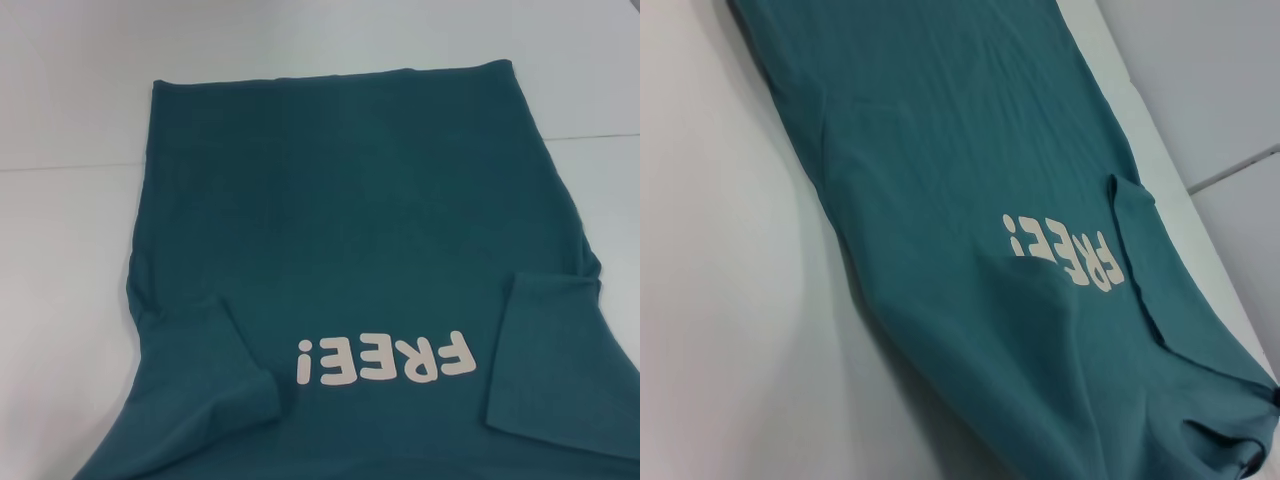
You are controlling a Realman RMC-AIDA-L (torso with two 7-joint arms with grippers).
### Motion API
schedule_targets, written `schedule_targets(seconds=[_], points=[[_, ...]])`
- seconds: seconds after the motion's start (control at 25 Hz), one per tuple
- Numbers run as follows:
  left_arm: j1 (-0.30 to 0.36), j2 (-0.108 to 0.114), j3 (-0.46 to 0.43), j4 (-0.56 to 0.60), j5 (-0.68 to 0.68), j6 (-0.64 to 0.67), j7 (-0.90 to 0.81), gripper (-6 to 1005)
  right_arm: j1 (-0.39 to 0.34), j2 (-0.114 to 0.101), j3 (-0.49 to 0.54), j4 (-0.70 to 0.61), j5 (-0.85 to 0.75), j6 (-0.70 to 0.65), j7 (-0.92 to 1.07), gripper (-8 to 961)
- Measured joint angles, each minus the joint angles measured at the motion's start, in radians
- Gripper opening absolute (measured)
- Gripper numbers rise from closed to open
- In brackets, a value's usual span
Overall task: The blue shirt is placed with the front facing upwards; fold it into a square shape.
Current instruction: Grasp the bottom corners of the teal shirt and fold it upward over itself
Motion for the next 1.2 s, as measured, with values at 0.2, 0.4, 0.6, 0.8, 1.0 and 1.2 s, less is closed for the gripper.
schedule_targets(seconds=[0.2, 0.4, 0.6, 0.8, 1.0, 1.2], points=[[-0.005, 0.0, -0.004, -0.02, -0.006, -0.01, 0.021, 8, 0.014, -0.001, 0.023, 0.0, 0.003, 0.0, 0.0, 33], [-0.076, 0.014, -0.004, -0.078, -0.025, -0.063, 0.027, 7, 0.081, -0.005, 0.026, 0.0, 0.005, 0.007, 0.008, 33], [-0.174, 0.043, -0.002, -0.162, -0.072, -0.164, 0.021, 7, 0.189, -0.015, 0.02, 0.004, -0.002, 0.056, 0.018, 33], [-0.286, 0.064, 0.003, -0.257, -0.074, -0.29, 0.019, 7, 0.303, -0.017, 0.012, 0.013, -0.017, 0.141, 0.025, 33], [-0.369, 0.066, 0.005, -0.318, -0.075, -0.431, 0.016, 7, 0.392, -0.014, -0.052, 0.063, -0.027, 0.244, 0.021, 33], [-0.423, 0.065, 0.005, -0.355, -0.097, -0.564, 0.016, 7, 0.46, 0.001, -0.124, 0.095, -0.027, 0.387, 0.012, 33]])
